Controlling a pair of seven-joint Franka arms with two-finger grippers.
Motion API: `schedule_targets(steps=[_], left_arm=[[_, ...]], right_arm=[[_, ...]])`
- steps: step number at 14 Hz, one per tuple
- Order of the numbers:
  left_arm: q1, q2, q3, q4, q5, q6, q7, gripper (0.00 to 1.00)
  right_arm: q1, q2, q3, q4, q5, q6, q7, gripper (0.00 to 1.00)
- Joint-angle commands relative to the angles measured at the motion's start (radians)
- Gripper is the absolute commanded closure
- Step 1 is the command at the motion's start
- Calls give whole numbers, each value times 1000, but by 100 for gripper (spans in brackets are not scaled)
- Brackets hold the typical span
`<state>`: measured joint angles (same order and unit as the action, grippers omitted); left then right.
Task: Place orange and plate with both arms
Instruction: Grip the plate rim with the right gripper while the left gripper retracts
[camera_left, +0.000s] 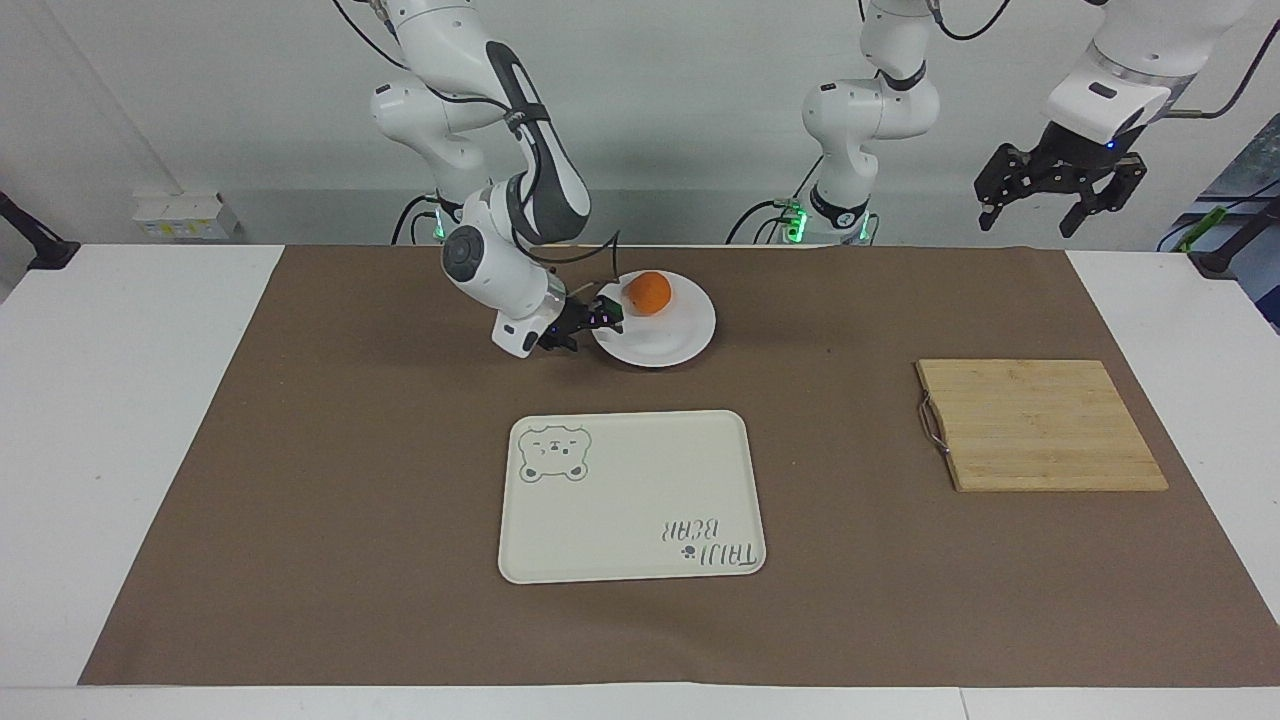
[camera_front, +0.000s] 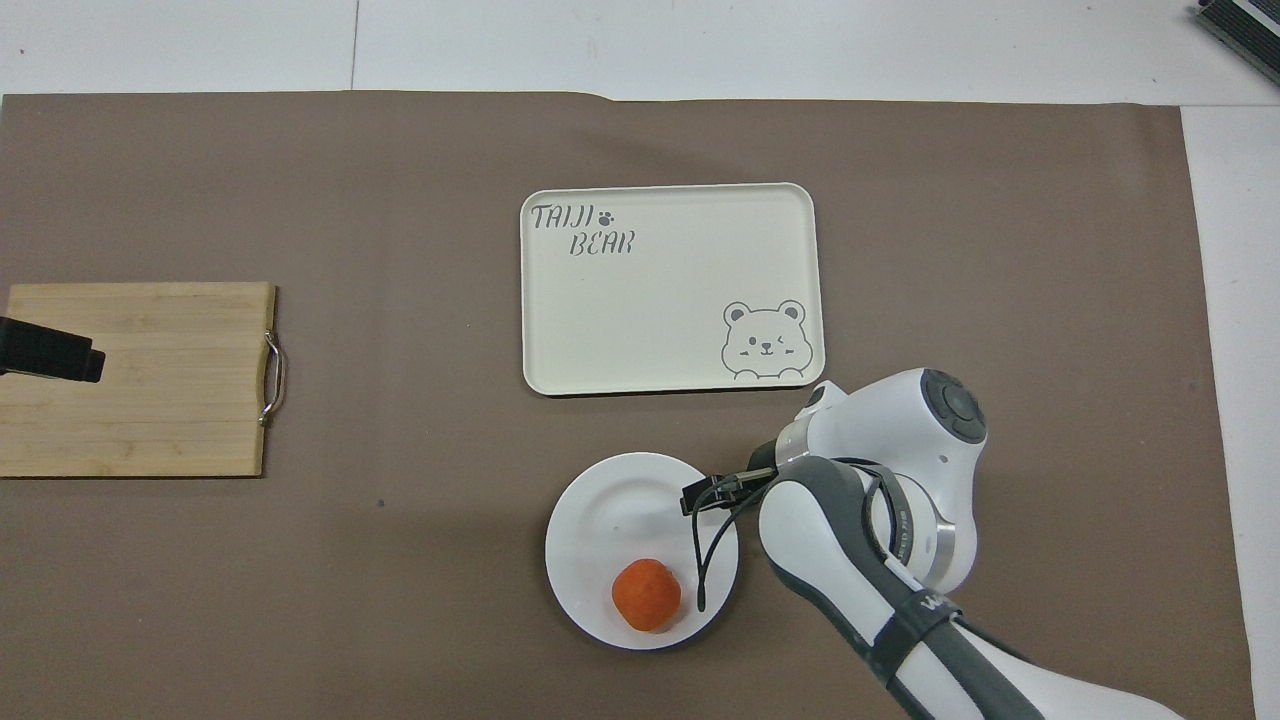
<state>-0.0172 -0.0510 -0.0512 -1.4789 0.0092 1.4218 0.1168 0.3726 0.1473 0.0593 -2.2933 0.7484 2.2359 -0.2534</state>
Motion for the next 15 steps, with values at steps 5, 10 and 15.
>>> schedule_targets(steps=[5,10,15], left_arm=[[10,-17,-7,-17,2,-1,-8,0],[11,-18,-7,-17,2,-1,-8,0],[11,-18,-7,-17,2,-3,-8,0]], right_arm=[[57,-23,-3,-92,172,30,-121,46],[59,-37,-3,-133,200,33,-182,100],[-15,-37,-4,-130,236,-38,-223,100]])
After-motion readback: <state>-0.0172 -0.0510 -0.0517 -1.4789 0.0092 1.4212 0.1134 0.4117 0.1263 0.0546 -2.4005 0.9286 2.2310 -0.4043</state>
